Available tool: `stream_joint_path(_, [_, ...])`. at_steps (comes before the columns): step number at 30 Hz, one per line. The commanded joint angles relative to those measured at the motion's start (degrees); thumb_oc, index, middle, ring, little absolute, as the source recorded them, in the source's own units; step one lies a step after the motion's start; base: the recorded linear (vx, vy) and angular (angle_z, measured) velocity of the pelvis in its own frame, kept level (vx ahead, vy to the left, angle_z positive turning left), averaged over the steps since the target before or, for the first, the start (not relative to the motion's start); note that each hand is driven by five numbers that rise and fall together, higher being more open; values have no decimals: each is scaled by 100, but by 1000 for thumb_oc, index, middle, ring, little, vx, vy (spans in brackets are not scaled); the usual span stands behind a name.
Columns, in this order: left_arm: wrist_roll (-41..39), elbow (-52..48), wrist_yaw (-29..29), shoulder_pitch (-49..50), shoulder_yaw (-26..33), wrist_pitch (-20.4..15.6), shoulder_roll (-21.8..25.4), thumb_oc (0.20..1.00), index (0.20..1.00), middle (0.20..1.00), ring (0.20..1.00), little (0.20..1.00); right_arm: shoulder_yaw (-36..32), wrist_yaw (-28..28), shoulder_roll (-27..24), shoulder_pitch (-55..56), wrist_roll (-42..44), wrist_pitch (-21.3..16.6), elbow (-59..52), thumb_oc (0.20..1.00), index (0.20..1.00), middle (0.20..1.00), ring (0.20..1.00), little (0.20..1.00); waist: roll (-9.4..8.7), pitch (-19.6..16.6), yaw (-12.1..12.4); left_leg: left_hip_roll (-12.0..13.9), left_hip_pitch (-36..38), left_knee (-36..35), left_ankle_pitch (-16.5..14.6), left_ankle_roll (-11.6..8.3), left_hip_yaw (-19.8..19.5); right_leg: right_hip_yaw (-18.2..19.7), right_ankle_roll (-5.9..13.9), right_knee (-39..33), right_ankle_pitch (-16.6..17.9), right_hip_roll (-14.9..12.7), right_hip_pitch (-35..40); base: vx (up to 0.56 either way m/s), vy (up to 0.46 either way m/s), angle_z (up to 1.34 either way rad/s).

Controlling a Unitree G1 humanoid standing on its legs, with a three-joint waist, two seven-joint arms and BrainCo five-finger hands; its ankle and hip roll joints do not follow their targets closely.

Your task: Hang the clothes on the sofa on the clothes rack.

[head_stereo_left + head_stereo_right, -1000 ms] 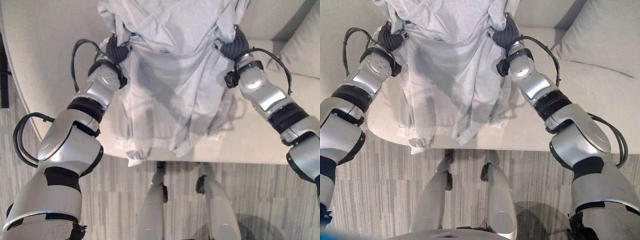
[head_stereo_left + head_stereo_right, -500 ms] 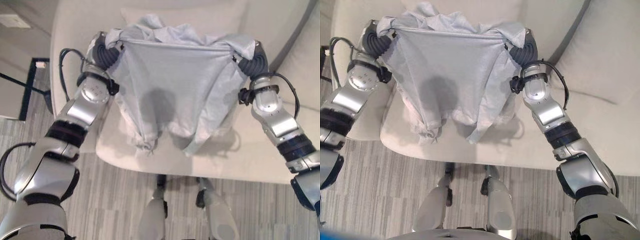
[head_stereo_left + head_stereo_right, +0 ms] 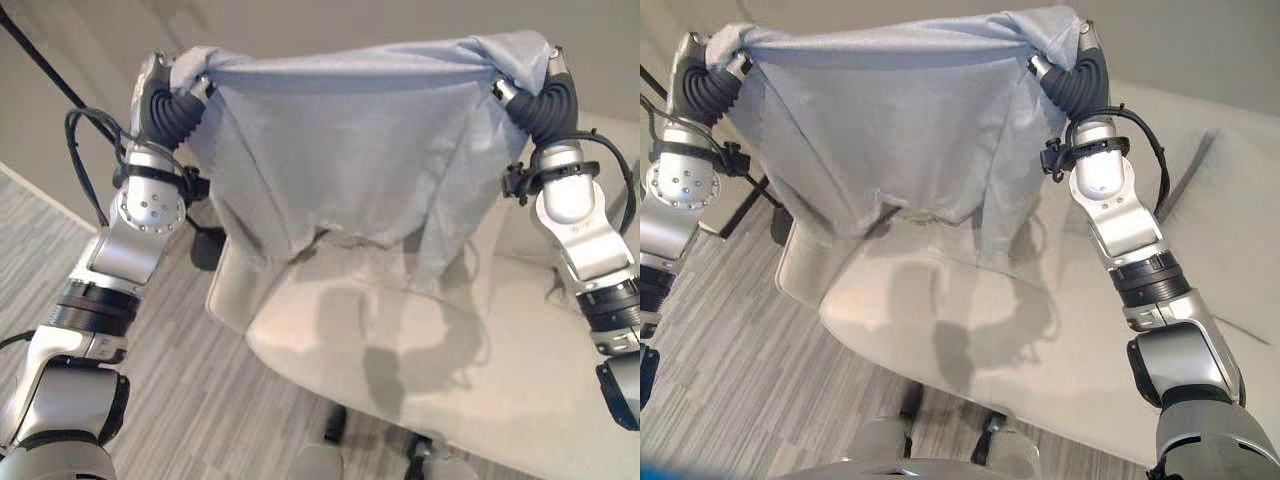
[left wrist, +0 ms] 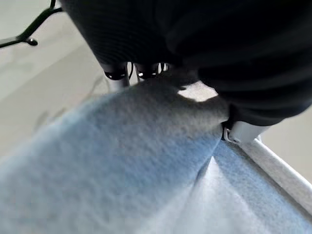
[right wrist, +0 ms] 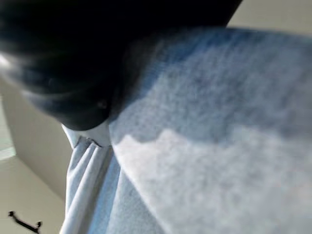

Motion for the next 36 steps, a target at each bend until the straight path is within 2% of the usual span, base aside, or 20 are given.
stream_joint_path(1, [108, 356, 278, 368, 288, -81, 181, 200, 200, 200, 200, 200, -110, -68, -162, 266, -74, -342, 85, 200, 200, 200, 200, 200, 15, -947, 169, 451, -170, -110, 427, -399, 773, 104, 858, 82, -800, 19, 324, -71, -35, -1])
stream_joint_path(5, [122, 316, 306, 452, 399, -93, 113, 200, 200, 200, 200, 200, -96, -46, -212, 222, -62, -350, 20, 200, 200, 200, 200, 200, 25, -937, 215, 377, -275, -110, 515, -387, 717, 54, 870, 82, -791, 15, 329, -77, 7, -2])
stream_joint_path(10, [174, 296, 316, 397, 397, -92, 73, 200, 200, 200, 200, 200, -49, -58, -268, 118, -151, -335, 45, 200, 200, 200, 200, 200, 43, -869, 280, 373, -290, -110, 568, -491, 666, -51, 859, 82, -747, -45, 439, -47, 72, 12])
stream_joint_path(12, [165, 265, 329, 436, 481, -134, 97, 200, 200, 200, 200, 200, -33, -104, -261, 82, -260, -307, 46, 200, 200, 200, 200, 200, -4, -791, 310, 602, -291, -109, 656, -526, 736, -70, 927, 82, -680, -206, 535, -50, 191, 15])
stream_joint_path(13, [165, 259, 328, 449, 495, -134, 100, 200, 200, 200, 200, 200, -24, -106, -257, 75, -262, -306, 48, 200, 200, 200, 200, 200, -2, -774, 316, 602, -268, -110, 652, -524, 752, -56, 929, 82, -678, -208, 548, -32, 217, 19])
stream_joint_path(16, [177, 142, 386, 705, 778, -148, 169, 200, 200, 200, 200, 200, -67, -112, -212, 159, -412, -222, -3, 200, 200, 200, 200, 200, -60, -815, 300, 1144, -196, -110, 720, -469, 1113, -7, 1095, 82, -558, -516, 638, -8, 350, 39])
stream_joint_path(17, [179, 133, 386, 723, 788, -146, 171, 200, 200, 200, 200, 200, -65, -112, -207, 167, -416, -218, -10, 200, 200, 200, 200, 200, -56, -816, 306, 1152, -185, -110, 715, -473, 1124, 3, 1093, 82, -558, -510, 642, 16, 252, 9])
stream_joint_path(19, [176, 89, 415, 786, 855, -148, 190, 200, 200, 200, 200, 200, -144, -134, -201, 286, -478, -182, -35, 200, 200, 200, 200, 200, 4, -895, 297, 1415, -181, -110, 830, -541, 1191, 7, 1116, 82, -547, -613, 729, 25, 437, 6])
stream_joint_path(20, [147, -37, 403, 862, 900, -143, 159, 200, 200, 200, 200, 200, -360, -180, -152, 544, -541, -169, -103, 200, 200, 200, 200, 200, 149, -969, 307, 1546, -176, -110, 900, -622, 1110, 6, 1116, 104, -513, -692, 849, 21, 656, 5])
stream_joint_path(23, [131, -112, 373, 871, 862, -138, 39, 200, 200, 200, 200, 200, -548, -200, -94, 804, -690, -148, -197, 200, 200, 200, 200, 200, 248, -1060, 323, 1466, -71, -83, 807, -655, 1008, -13, 1116, 145, -415, -886, 936, -7, 518, -3])
stream_joint_path(25, [141, -149, 360, 760, 758, -101, -106, 200, 200, 200, 200, 200, -701, -275, 1, 978, -919, -74, -251, 200, 200, 200, 200, 200, 191, -1093, 300, 1259, 20, -59, 416, -655, 1003, -3, 1116, 218, -247, -1206, 899, -134, 536, 28])
stream_joint_path(26, [55, -247, 362, 608, 660, -97, -207, 200, 200, 200, 200, 200, -730, -330, 260, 1054, -989, -5, -299, 200, 200, 200, 200, 200, 82, -959, 337, 920, 146, 1, 94, -440, 1086, -19, 1116, 304, 554, -1701, 605, -257, 719, 37])
stream_joint_path(27, [83, -335, 344, 629, 646, -61, -285, 200, 200, 200, 200, 200, -735, -349, 410, 1117, -1010, 4, -367, 200, 200, 200, 200, 200, 22, -897, 406, 762, 235, 45, 19, -321, 1248, -110, 1116, 285, 756, -1886, 459, -282, 749, 16])
stream_joint_path(29, [275, -546, 333, 580, 594, -3, -296, 200, 200, 200, 200, 200, -883, -392, 554, 1215, -1007, -20, -451, 200, 200, 200, 200, 200, -65, -891, 383, 455, 243, -27, -14, -118, 1318, 0, 1116, 433, 371, -1731, 332, -116, 470, -30])
stream_joint_path(30, [276, -547, 333, 571, 588, 0, -294, 200, 200, 200, 200, 200, -892, -391, 556, 1218, -1009, -17, -457, 200, 200, 200, 200, 200, -85, -893, 388, 435, 227, -28, 4, -108, 1322, 12, 1116, 453, 374, -1755, 302, -56, 315, -32])
stream_joint_path(31, [297, -573, 304, 452, 492, -1, -301, 200, 200, 200, 200, 200, -921, -444, 560, 1181, -1022, -12, -496, 200, 200, 200, 200, 200, -135, -878, 339, 275, 243, -59, -3, -1, 1312, 307, 1116, 702, 192, -1576, 217, -66, 311, -9])
stream_joint_path(32, [302, -544, 285, 302, 384, -11, -294, 200, 200, 200, 200, 200, -952, -485, 523, 1171, -1049, -31, -547, 200, 200, 200, 200, 200, -185, -884, 328, 131, 234, -76, 46, 98, 1312, 446, 1112, 871, -89, -1348, 257, -87, 405, -2])
stream_joint_path(34, [315, -431, 245, 30, 196, 3, -298, 200, 200, 200, 200, 200, -945, -467, 414, 1128, -1118, -22, -581, 200, 200, 200, 200, 200, -253, -915, 326, -75, 188, -96, 139, 239, 1340, 395, 959, 1102, -557, -891, 389, -120, 340, 12])
stream_joint_path(35, [307, -368, 230, -82, 141, 21, -347, 200, 200, 200, 200, 200, -925, -406, 353, 1135, -1127, -22, -579, 200, 200, 200, 200, 200, -336, -942, 358, -281, 120, -106, 213, 324, 1351, 304, 754, 1205, -1027, -320, 535, -123, 269, 11])
stream_joint_path(36, [301, -348, 218, -79, 154, 22, -366, 200, 200, 200, 200, 200, -915, -365, 317, 1156, -1111, -32, -563, 200, 200, 200, 200, 200, -399, -958, 379, -394, 116, -100, 214, 349, 1359, 347, 683, 1194, -1217, -40, 625, -108, 215, -2])
